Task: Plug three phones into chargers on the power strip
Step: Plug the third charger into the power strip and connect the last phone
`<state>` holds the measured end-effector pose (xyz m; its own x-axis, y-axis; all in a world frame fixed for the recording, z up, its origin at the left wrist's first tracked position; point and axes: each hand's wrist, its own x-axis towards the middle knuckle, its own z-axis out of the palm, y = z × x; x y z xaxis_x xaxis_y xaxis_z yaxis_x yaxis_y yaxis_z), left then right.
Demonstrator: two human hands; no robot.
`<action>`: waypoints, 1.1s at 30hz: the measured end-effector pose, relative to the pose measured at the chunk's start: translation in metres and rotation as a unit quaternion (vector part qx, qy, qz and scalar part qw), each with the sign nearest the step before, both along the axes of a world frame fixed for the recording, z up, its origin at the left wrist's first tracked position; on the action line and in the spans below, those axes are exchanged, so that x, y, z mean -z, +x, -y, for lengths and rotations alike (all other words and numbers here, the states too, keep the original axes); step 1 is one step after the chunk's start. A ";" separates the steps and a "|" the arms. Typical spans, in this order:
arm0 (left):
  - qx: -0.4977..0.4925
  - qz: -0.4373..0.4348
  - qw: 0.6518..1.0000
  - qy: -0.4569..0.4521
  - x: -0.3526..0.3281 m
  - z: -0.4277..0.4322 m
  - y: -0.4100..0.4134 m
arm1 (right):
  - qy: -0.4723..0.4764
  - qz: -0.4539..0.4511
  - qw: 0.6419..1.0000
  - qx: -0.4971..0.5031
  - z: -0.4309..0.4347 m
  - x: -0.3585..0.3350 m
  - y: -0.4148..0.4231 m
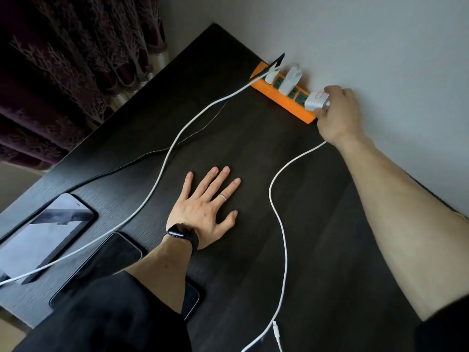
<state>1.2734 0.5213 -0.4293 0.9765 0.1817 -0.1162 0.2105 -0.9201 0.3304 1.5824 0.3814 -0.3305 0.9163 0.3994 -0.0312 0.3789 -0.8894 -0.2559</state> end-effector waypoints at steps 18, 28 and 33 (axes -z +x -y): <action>0.000 0.007 1.000 0.000 0.002 0.000 0.000 | -0.209 0.036 0.975 -0.065 -0.052 -0.014 0.033; 0.002 -0.004 1.000 0.000 0.000 0.001 0.000 | -0.252 0.047 0.964 -0.071 -0.065 -0.012 0.034; 0.001 -0.009 1.000 -0.003 0.000 0.000 0.001 | -0.232 0.044 0.970 -0.056 -0.061 -0.014 0.031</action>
